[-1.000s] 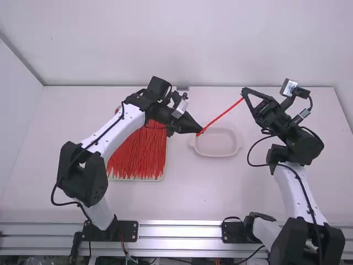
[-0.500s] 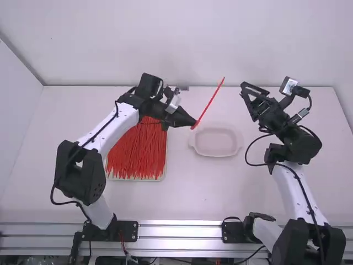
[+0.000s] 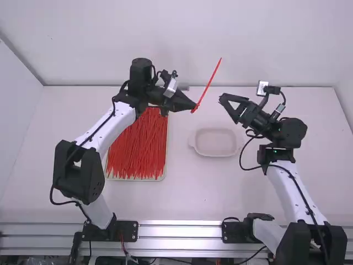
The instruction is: Fasten the cable tie
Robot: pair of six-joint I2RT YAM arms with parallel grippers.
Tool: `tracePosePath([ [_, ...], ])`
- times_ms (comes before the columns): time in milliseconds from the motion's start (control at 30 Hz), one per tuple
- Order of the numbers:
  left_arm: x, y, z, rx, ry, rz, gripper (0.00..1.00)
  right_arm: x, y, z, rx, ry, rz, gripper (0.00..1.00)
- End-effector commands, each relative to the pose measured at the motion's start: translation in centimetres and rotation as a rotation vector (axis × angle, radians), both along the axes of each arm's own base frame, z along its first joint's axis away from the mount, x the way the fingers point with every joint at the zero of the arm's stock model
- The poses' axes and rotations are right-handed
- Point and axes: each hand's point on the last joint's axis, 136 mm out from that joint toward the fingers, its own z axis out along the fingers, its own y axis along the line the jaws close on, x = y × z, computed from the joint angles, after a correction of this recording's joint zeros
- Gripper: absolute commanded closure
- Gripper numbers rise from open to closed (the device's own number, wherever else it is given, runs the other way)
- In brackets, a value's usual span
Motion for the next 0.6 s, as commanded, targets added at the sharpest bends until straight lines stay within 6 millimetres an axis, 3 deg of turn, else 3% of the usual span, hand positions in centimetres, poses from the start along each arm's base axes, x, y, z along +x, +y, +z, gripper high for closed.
tracePosePath([
  [0,-0.7,0.2,1.5,0.025,0.117,-0.022,0.98,-0.6,0.8,1.3,-0.041,-0.109,0.003,0.01],
  [267,-1.2,-0.8,3.3,0.018,0.089,-0.043,0.98,-0.8,3.1,1.2,-0.033,-0.115,0.015,0.0],
  [567,-2.0,-1.7,3.5,0.012,0.069,-0.068,0.98,-0.2,3.7,2.1,0.019,-0.113,-0.042,0.11],
])
